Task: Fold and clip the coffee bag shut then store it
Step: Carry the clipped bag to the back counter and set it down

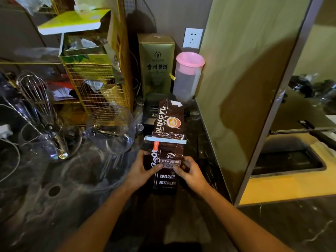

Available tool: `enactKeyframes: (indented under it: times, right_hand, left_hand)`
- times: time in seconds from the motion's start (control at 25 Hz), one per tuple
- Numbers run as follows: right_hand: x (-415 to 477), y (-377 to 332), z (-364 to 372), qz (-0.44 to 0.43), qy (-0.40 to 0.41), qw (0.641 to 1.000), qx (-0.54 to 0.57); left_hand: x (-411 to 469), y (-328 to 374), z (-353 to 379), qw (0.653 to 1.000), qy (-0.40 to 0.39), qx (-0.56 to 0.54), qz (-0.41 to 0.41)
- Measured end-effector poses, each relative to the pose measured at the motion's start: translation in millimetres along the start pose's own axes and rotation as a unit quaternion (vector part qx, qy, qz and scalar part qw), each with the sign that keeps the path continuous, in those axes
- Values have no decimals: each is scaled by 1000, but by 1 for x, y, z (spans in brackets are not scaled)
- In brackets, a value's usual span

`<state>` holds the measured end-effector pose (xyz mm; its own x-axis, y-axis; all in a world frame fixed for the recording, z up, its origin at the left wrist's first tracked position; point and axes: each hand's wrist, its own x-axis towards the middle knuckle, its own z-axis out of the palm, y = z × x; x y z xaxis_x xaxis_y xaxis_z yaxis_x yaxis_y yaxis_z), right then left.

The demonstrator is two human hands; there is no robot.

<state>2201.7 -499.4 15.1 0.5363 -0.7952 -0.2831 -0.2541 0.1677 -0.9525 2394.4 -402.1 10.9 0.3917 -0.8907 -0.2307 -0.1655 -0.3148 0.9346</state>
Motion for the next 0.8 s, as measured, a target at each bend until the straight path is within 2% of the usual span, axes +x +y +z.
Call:
enactKeyframes:
  times: [0.2,0.44,0.64,0.8]
  right_hand:
    - [3,4,1,15,-15,996,82]
    - [22,-8,-3,11,-38,997,59]
    - [32,-11,-10,21,-71,996,42]
    - [30,-8,-13,-1,-78,996,32]
  left_hand:
    - [1,-2,6,1000,22,6,0]
    - [-5,0,18,993,112,5,28]
    - [-3,-6,20,990,135,-3,42]
    - [-2,-6,18,991,122,19,50]
